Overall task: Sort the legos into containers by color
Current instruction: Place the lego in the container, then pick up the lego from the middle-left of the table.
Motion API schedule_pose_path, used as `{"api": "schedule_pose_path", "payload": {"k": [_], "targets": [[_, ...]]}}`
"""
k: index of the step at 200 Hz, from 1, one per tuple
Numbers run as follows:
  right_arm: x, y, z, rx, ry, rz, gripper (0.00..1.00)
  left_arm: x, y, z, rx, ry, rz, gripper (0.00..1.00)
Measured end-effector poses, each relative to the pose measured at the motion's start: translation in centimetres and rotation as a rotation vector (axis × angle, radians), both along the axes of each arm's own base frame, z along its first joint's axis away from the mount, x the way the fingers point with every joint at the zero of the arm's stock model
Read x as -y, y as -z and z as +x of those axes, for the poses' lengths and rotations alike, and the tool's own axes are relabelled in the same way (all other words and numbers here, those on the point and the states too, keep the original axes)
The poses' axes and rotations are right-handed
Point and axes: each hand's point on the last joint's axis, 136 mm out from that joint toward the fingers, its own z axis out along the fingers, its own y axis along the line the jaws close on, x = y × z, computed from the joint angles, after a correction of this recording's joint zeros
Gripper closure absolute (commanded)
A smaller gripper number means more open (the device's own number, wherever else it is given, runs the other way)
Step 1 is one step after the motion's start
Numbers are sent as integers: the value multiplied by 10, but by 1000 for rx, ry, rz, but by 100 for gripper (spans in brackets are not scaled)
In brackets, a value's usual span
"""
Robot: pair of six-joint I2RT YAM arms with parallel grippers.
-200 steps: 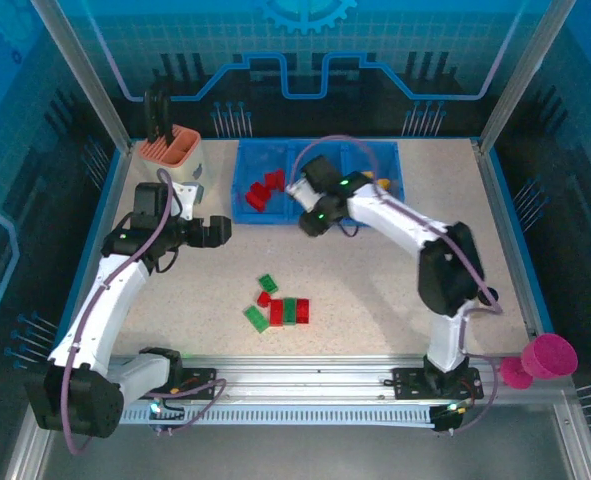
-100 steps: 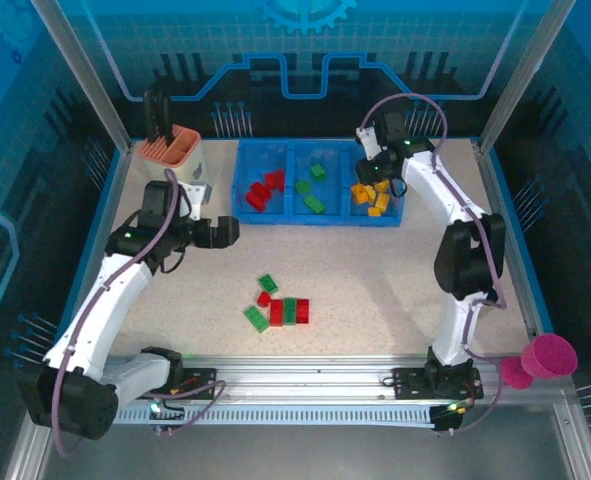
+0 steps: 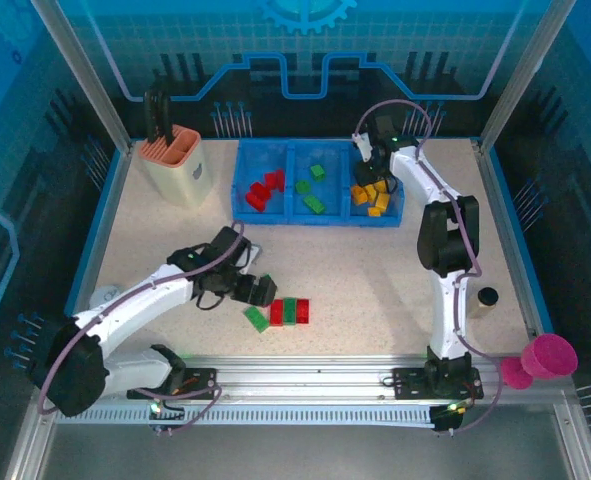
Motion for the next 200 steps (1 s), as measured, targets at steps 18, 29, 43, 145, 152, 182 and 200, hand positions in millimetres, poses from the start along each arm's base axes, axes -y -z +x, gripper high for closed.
{"api": "schedule_pose_path", "payload": {"k": [18, 29, 43, 145, 152, 182, 200], "targets": [[0, -1, 1, 3, -3, 1, 45, 5, 9, -3, -18, 4, 17, 10], [-1, -1, 1, 3, -4, 4, 45, 8, 13, -4, -25, 5, 24, 11], [-1, -1, 1, 2, -6, 7, 44, 10, 18, -4, -30, 8, 36, 14], [1, -53, -7, 92, -6, 24, 41, 8, 49, 5, -63, -25, 122, 37], [1, -54, -9, 94, -6, 25, 41, 8, 51, 6, -65, -24, 124, 38], [2, -48, -12, 78, -6, 21, 40, 11, 59, 5, -81, -20, 133, 49], [2, -45, -13, 69, -5, 20, 40, 13, 62, 6, -86, -27, 131, 56]]}}
